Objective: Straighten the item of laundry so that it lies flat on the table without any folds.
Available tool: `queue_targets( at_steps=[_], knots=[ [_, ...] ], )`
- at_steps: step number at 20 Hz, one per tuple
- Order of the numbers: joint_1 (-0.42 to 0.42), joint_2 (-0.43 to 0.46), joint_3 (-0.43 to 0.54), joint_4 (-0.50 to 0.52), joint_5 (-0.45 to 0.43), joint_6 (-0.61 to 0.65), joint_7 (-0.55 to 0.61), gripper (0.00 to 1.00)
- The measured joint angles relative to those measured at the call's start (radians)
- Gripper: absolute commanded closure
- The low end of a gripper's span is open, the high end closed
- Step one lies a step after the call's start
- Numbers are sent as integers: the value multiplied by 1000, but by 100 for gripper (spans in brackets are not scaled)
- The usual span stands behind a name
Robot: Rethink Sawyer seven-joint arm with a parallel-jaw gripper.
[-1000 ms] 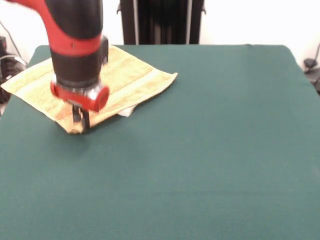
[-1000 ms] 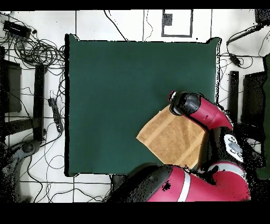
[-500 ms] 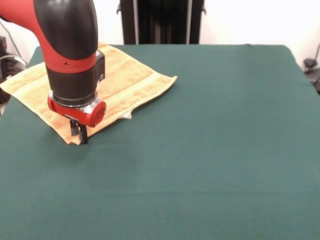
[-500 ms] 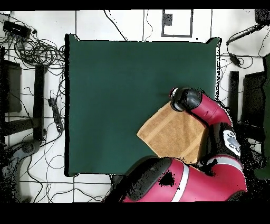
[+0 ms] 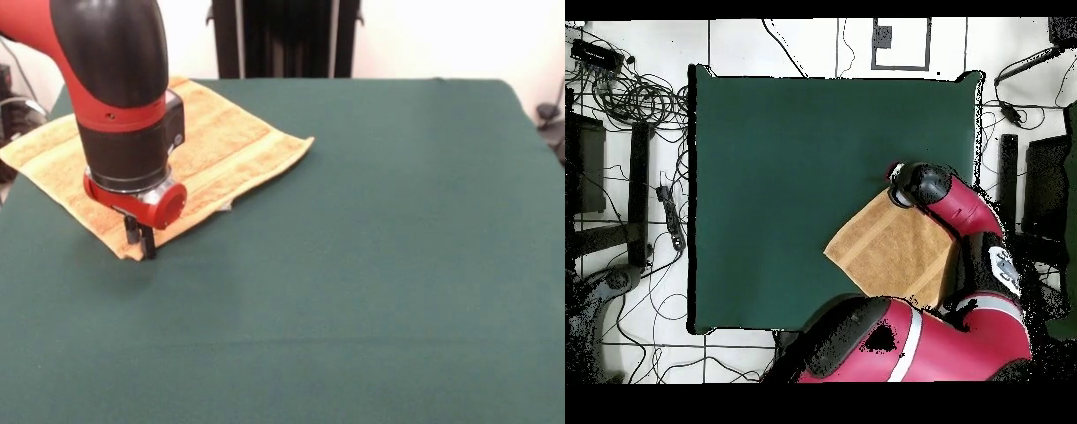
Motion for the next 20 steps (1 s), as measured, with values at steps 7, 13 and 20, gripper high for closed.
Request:
queue_targets(
  at_steps=[7, 13, 20],
  knots=[
    [14, 16, -1, -23, 69, 0, 0, 100],
    [41, 37, -3, -56, 127, -6, 0, 100],
    [87, 59, -13, -75, 218, -61, 9, 100]
  ],
)
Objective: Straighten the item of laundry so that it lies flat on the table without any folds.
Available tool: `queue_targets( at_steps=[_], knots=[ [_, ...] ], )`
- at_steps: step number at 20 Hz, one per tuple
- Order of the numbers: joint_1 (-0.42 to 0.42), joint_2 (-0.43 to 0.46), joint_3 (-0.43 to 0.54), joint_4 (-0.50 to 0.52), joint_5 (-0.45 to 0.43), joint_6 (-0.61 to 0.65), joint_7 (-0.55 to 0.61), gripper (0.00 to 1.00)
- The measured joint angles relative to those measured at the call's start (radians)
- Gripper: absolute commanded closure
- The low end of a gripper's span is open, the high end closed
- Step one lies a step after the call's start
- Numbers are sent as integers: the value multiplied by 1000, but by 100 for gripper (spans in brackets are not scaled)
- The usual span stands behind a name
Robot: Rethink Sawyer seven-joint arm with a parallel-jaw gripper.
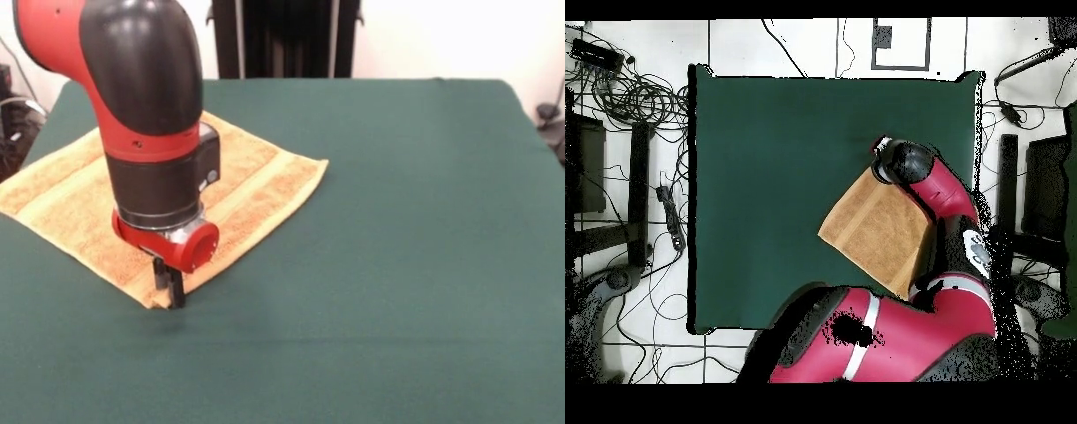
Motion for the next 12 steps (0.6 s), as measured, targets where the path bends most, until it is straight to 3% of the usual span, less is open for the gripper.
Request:
queue_targets(
  at_steps=[12],
  knots=[
    [109, 40, -41, -14, 193, -98, 168, 100]
  ],
)
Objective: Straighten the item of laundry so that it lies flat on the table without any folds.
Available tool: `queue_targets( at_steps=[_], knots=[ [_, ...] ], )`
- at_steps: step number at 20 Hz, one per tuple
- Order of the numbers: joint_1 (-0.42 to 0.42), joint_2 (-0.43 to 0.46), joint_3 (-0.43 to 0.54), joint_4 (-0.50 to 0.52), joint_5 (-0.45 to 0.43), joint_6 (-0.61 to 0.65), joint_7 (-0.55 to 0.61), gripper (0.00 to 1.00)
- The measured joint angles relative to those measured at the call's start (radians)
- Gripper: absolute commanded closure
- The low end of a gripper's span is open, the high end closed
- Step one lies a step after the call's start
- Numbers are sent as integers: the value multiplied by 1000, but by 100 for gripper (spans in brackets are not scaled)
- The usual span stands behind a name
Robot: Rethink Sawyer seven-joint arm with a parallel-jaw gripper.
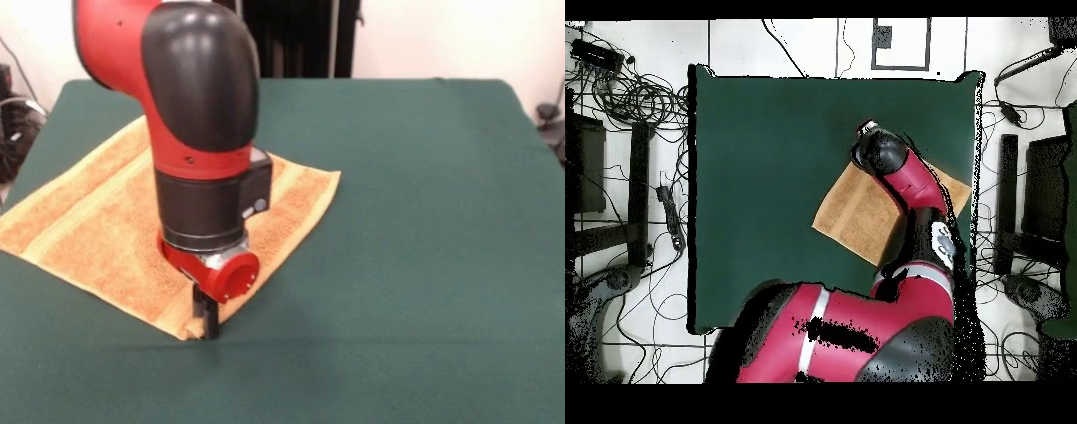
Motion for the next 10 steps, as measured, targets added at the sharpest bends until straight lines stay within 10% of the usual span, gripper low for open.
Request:
queue_targets(
  at_steps=[9, 10],
  knots=[
    [109, 32, -66, -7, 121, -11, 214, 100],
    [139, 48, -105, -21, 130, -11, 267, 0]
  ],
)
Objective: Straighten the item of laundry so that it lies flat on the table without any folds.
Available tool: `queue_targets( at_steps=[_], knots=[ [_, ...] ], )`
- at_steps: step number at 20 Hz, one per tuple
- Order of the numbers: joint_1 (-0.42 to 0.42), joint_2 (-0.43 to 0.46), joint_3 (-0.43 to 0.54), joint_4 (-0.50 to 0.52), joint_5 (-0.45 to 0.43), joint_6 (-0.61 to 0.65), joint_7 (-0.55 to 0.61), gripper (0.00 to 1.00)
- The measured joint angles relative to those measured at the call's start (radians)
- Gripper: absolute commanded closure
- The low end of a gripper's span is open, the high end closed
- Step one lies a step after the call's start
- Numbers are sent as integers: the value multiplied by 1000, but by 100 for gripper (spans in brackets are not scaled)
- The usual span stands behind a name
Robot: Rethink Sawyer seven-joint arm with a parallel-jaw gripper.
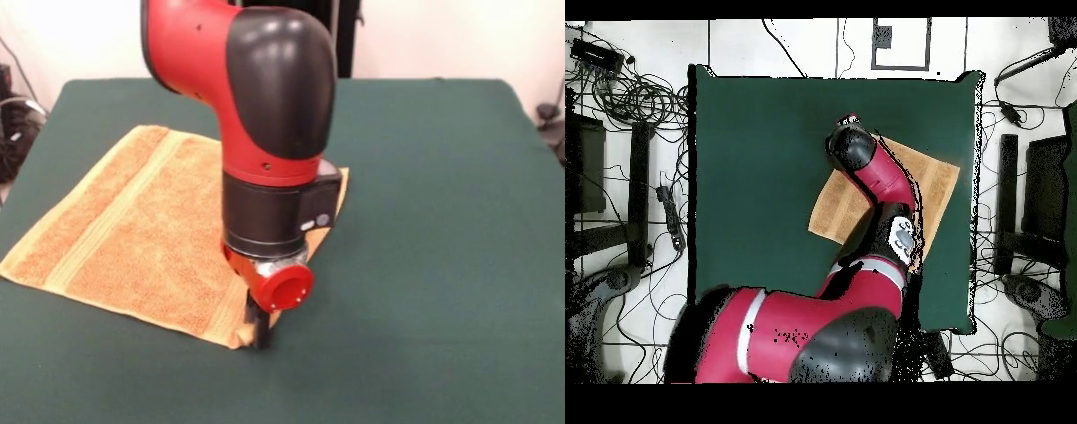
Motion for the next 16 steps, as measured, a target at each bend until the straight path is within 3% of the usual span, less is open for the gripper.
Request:
queue_targets(
  at_steps=[9, 16],
  knots=[
    [50, 24, -43, -32, 26, 6, 146, 0],
    [46, 25, -45, -35, 25, 7, 184, 0]
  ],
)
